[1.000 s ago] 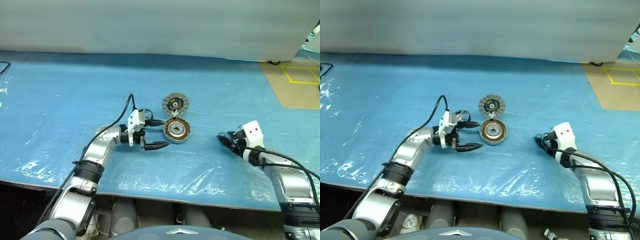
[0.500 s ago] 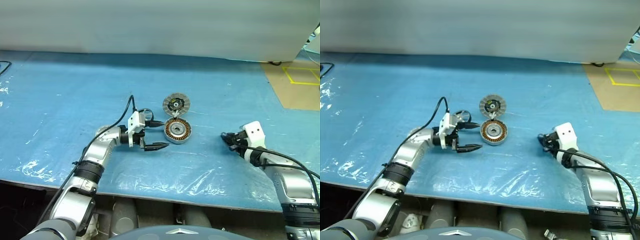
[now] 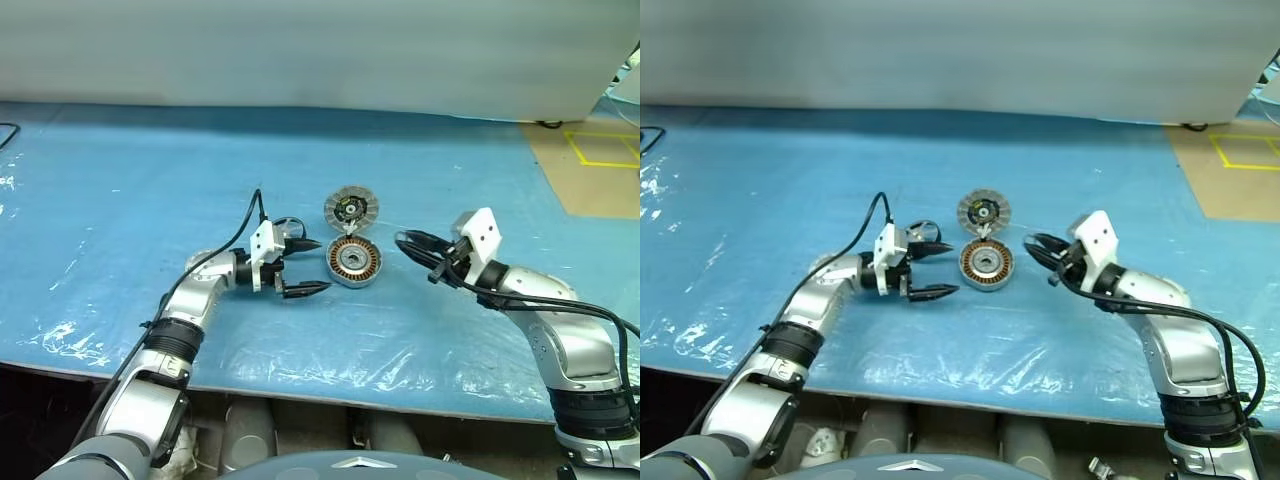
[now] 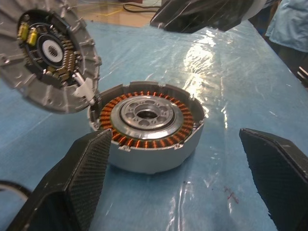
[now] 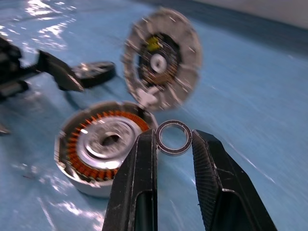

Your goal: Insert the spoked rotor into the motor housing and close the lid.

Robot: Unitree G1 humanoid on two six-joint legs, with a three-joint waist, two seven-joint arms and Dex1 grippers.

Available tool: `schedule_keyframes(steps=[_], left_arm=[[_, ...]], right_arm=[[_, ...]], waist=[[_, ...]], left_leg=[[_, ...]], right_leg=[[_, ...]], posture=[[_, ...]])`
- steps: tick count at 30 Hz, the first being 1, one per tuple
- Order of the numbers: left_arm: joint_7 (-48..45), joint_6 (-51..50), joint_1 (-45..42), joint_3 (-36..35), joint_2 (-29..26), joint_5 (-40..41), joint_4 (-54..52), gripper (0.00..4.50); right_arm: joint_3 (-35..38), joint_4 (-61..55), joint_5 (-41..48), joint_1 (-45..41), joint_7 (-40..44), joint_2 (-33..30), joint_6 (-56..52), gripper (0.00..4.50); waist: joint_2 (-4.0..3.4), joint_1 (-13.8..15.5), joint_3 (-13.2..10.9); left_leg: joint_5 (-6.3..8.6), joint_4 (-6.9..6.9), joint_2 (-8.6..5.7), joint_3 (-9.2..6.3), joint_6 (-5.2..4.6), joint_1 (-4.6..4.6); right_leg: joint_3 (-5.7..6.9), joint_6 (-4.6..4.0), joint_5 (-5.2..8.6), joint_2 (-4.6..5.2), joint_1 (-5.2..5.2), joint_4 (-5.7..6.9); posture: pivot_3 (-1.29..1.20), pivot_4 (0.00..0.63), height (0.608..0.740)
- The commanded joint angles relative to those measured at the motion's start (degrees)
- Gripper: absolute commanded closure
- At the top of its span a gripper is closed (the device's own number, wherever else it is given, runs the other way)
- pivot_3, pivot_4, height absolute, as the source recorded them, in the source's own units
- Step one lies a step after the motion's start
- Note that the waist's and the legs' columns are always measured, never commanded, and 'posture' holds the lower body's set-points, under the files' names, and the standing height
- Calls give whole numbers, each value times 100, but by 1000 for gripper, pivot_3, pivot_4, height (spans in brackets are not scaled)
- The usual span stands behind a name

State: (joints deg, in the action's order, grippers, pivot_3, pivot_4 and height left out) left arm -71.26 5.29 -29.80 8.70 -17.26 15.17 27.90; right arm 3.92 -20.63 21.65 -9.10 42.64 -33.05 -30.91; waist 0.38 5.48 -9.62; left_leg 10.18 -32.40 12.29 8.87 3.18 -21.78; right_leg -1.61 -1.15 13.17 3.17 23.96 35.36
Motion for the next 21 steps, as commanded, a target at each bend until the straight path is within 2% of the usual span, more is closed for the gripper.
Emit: schedule_keyframes(steps=[1, 12, 21], left_arm=[[41, 97, -180, -140, -21, 44, -49, 0], [166, 8, -106, -181, -96, 59, -302, 0], [266, -106, 79, -150, -131, 61, -554, 0]], right_arm=[[-331, -264, 15, -250, 160, -171, -170, 3857], [-1476, 754, -938, -971, -24, -29, 86, 3857], [-1635, 1117, -1230, -924, -114, 263, 258, 3857]], waist=[[0, 10, 0], [0, -10, 0], [0, -10, 0]], left_leg=[[0, 0, -1, -2, 0, -2], [-1, 1, -1, -2, 2, -2], [-1, 1, -1, -5, 2, -3]], right_leg=[[2, 0, 0, 1, 0, 0], [2, 13, -8, 0, 1, 4], [4, 14, -8, 1, 3, 7]], posture=[[0, 150, 740], [0, 150, 740], [0, 150, 740]])
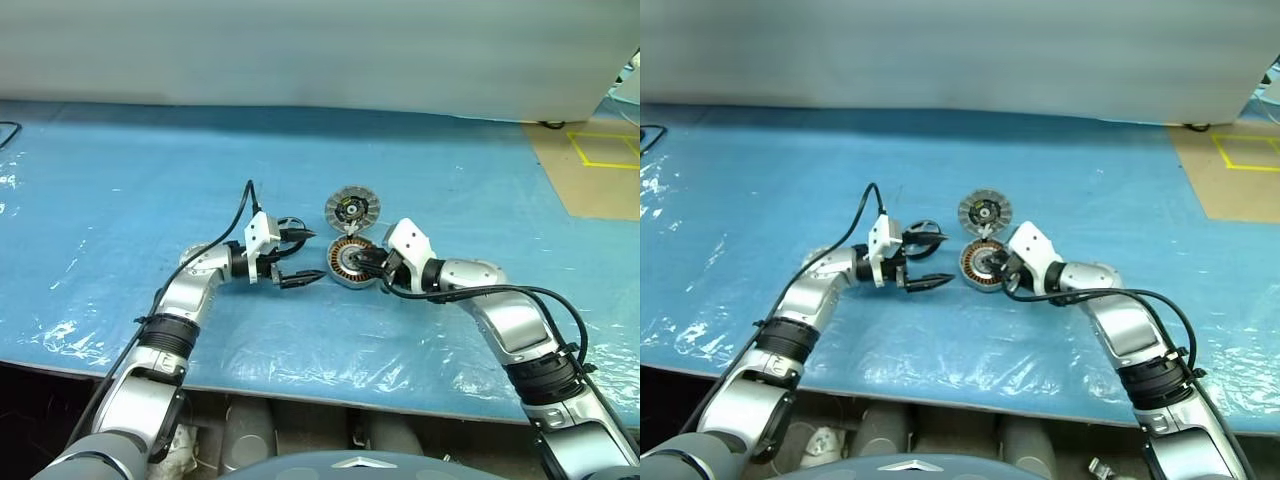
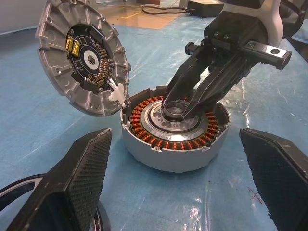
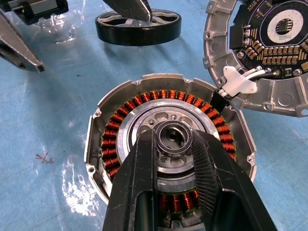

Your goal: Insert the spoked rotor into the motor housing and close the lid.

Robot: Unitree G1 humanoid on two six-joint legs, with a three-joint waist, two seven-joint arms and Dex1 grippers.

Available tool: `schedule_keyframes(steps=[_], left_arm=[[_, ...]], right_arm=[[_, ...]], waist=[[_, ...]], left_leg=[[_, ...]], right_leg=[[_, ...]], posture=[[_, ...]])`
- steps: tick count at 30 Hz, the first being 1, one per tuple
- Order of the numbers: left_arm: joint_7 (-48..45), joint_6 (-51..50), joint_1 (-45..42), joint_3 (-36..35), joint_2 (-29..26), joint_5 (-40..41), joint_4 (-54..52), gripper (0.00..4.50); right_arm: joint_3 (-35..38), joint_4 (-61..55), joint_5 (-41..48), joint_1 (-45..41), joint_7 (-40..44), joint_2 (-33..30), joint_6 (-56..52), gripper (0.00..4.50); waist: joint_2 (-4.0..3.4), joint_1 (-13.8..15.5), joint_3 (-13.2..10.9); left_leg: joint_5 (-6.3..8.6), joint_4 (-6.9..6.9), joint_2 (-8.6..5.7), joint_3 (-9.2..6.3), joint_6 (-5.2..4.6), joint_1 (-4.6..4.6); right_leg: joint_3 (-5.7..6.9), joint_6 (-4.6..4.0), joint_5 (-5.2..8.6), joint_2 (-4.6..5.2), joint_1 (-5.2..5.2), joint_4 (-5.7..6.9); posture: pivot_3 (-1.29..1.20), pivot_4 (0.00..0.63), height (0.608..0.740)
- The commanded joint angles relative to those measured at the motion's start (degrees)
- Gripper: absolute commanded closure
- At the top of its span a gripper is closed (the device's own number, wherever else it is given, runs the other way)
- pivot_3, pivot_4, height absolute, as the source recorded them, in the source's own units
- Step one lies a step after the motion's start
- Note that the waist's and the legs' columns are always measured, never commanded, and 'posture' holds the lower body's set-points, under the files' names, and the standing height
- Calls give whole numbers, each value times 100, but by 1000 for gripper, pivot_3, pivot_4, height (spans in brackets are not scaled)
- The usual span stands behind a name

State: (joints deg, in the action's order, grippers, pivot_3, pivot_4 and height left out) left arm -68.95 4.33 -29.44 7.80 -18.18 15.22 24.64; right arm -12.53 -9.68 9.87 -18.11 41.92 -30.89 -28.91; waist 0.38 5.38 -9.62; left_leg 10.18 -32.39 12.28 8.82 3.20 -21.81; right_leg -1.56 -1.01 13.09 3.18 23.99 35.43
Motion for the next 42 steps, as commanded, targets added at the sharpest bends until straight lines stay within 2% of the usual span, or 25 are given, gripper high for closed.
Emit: schedule_keyframes(steps=[1, 19, 34, 42], left_arm=[[39, -18, 55, -55, -37, 51, -236, 0], [34, 64, -80, 30, 69, -43, -1, 0], [78, 26, 87, 9, -49, -74, -183, 0], [97, 24, 122, 23, -64, -85, -205, 0]], right_arm=[[12, 32, -70, -9, -48, 60, 67, 3857], [-108, -3, -214, 70, -65, 95, 18, 3857], [-268, 210, -319, -42, 6, 214, 145, 3857], [-110, 227, -330, -27, -13, 64, 183, 3857]], waist=[[0, -1, 0], [0, -1, 0], [0, -3, 0], [0, -2, 0]], left_leg=[[0, -1, 0, 0, 0, 1], [0, -4, 0, 1, 0, 4], [0, -5, 0, 1, 0, 5], [0, -5, 0, 1, 0, 5]], right_leg=[[0, 0, 0, 0, 0, 1], [-2, -6, 3, 0, -2, 4], [-3, -6, 3, 0, -2, 7], [-3, -6, 3, 0, -2, 7]], posture=[[0, 150, 740], [0, 150, 740], [0, 150, 740], [0, 150, 740]])
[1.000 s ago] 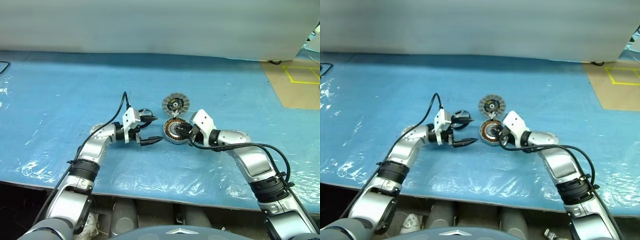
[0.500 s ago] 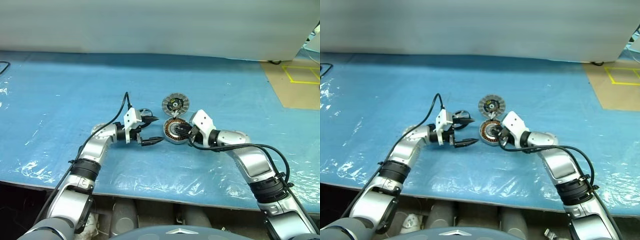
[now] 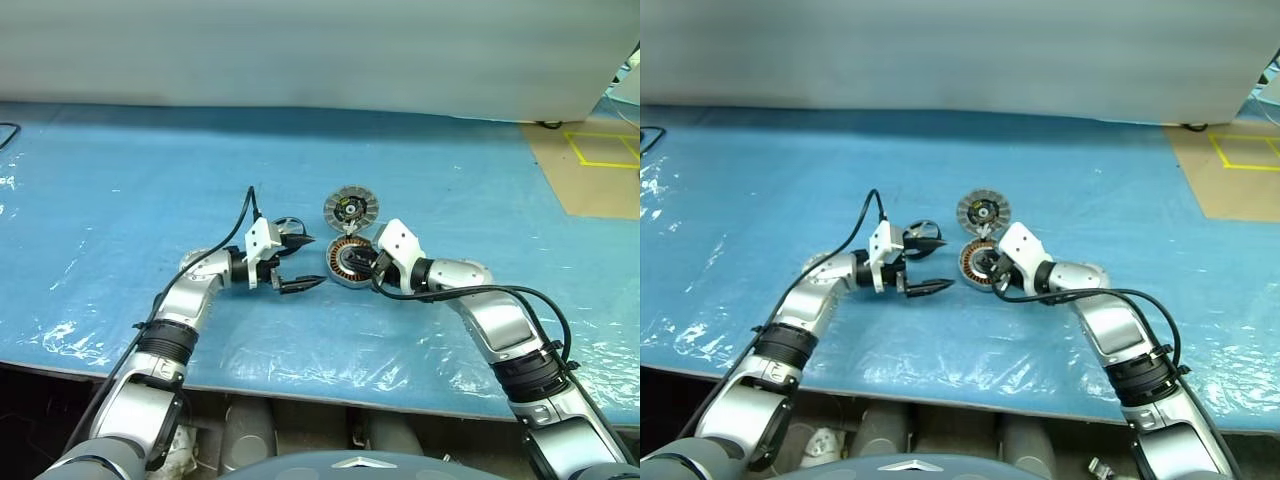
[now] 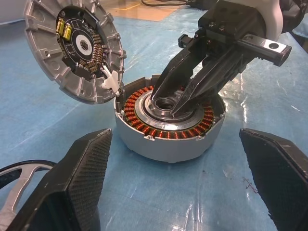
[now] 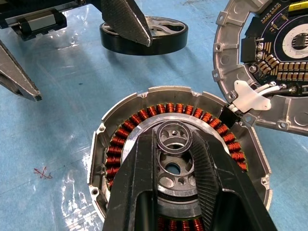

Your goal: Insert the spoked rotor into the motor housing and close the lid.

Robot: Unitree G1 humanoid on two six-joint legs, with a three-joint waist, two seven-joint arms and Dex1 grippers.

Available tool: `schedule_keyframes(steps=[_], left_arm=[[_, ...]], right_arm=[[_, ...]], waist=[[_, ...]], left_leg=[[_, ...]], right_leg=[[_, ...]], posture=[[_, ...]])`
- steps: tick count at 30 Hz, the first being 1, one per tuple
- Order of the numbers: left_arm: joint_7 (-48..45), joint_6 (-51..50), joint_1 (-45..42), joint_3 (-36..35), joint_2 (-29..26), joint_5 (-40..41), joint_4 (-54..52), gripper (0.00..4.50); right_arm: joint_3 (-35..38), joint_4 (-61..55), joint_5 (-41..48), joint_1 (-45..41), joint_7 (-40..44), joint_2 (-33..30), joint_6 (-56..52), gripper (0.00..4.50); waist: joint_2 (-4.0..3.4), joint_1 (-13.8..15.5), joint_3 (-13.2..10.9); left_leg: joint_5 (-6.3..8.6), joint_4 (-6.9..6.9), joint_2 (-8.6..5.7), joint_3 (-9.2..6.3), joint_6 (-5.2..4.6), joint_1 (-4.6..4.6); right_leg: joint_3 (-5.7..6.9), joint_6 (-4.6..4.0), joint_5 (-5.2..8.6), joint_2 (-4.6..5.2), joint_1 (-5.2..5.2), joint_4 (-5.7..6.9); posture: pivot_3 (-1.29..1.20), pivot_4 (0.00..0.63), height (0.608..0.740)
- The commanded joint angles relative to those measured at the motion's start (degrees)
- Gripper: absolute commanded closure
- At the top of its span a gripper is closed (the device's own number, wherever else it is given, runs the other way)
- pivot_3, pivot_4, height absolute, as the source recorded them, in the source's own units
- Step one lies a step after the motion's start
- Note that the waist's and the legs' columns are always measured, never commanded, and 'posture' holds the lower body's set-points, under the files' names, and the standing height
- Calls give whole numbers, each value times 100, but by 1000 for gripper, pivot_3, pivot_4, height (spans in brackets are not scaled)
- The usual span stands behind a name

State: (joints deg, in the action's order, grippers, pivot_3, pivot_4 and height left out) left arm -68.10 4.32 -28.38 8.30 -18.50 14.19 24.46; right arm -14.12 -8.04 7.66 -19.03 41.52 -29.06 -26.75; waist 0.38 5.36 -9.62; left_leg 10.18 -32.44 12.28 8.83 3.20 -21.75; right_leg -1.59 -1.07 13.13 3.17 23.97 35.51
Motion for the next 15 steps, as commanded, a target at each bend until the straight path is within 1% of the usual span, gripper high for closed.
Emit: schedule_keyframes(steps=[1, 7, 15], left_arm=[[15, 26, 12, -19, -25, 16, -184, 0], [8, 59, -41, 22, 33, -9, -89, 0], [-11, 89, -114, 42, 93, -35, 5, 0]], right_arm=[[75, 58, -104, 58, 27, -145, -36, 3857], [217, -26, -52, 74, 68, -301, -112, 3857], [242, -86, -1, 130, 9, -251, -154, 3857]], waist=[[0, 1, 0], [0, 5, 0], [0, 14, 0]], left_leg=[[0, 0, 0, 0, 0, 0], [0, -3, -1, 0, 0, 0], [0, -8, -6, 0, 0, -1]], right_leg=[[0, 0, 0, 0, 0, 0], [-1, -11, 6, 1, -2, 0], [0, -11, 7, 9, -4, 1]], posture=[[0, 150, 740], [0, 150, 740], [0, 150, 740]])
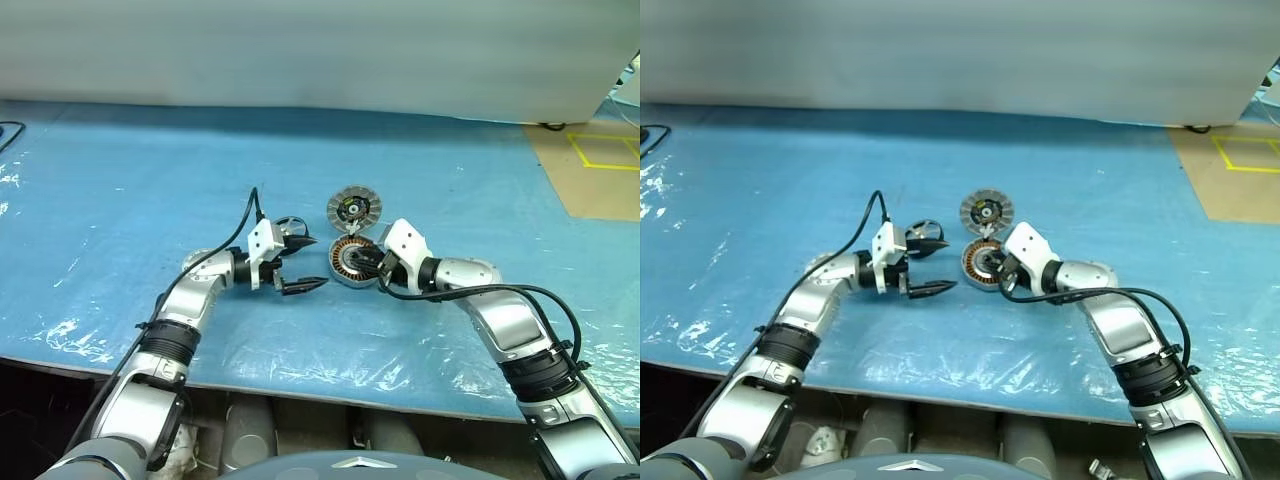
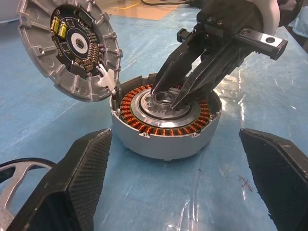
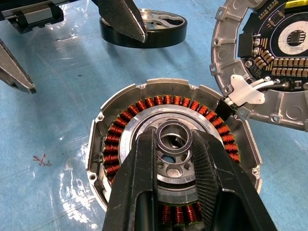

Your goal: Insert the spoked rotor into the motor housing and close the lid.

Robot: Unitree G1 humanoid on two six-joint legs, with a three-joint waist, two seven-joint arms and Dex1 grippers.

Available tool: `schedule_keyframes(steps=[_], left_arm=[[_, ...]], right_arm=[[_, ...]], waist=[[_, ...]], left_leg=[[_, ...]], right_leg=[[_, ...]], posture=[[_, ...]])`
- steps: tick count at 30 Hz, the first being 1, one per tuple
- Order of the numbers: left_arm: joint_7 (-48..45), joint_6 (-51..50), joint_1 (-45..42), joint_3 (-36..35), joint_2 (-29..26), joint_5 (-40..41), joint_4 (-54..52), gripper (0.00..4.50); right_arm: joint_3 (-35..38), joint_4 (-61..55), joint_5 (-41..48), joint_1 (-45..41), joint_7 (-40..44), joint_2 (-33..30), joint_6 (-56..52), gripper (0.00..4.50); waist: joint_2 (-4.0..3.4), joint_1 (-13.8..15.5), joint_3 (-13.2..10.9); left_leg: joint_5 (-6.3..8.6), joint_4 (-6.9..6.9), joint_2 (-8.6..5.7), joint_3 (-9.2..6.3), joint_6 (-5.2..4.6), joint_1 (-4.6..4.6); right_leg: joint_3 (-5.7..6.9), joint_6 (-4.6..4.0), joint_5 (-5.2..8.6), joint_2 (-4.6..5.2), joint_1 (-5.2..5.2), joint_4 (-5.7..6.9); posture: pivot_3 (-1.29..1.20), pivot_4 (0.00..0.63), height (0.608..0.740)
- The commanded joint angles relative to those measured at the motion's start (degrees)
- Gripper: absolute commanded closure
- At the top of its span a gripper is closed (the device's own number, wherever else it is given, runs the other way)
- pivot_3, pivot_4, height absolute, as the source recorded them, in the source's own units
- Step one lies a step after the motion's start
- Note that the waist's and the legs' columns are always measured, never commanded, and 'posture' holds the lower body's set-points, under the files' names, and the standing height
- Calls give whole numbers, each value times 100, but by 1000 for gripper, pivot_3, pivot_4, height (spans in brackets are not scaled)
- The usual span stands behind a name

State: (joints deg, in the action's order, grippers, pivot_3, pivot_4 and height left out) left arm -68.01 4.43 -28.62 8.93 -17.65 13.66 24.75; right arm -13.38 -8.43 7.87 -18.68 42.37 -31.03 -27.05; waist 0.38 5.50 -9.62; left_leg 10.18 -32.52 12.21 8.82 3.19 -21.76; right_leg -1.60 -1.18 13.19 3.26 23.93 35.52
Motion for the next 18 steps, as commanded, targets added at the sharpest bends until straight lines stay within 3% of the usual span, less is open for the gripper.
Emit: schedule_keyframes(steps=[1, 8, 18], left_arm=[[-24, 79, -89, -22, 5, 16, -22, 0], [-49, 63, -71, -13, -19, 2, -34, 0], [-71, 70, -31, 16, -15, -40, -19, 0]], right_arm=[[196, -64, 12, 97, -87, -31, -141, 3857], [572, -305, 553, -17, -109, 247, -504, 3857], [394, -335, 414, 40, -79, 197, -503, 3857]], waist=[[0, 0, 0], [0, -6, 0], [0, -9, 0]], left_leg=[[0, 0, 0, 0, 0, 0], [0, 1, 1, 0, 0, -1], [0, 8, 2, 0, 0, -1]], right_leg=[[0, 0, 0, 0, 0, 0], [0, 0, 0, -1, 2, 0], [2, 10, -6, -3, 4, -1]], posture=[[0, 150, 740], [0, 150, 740], [0, 150, 740]])
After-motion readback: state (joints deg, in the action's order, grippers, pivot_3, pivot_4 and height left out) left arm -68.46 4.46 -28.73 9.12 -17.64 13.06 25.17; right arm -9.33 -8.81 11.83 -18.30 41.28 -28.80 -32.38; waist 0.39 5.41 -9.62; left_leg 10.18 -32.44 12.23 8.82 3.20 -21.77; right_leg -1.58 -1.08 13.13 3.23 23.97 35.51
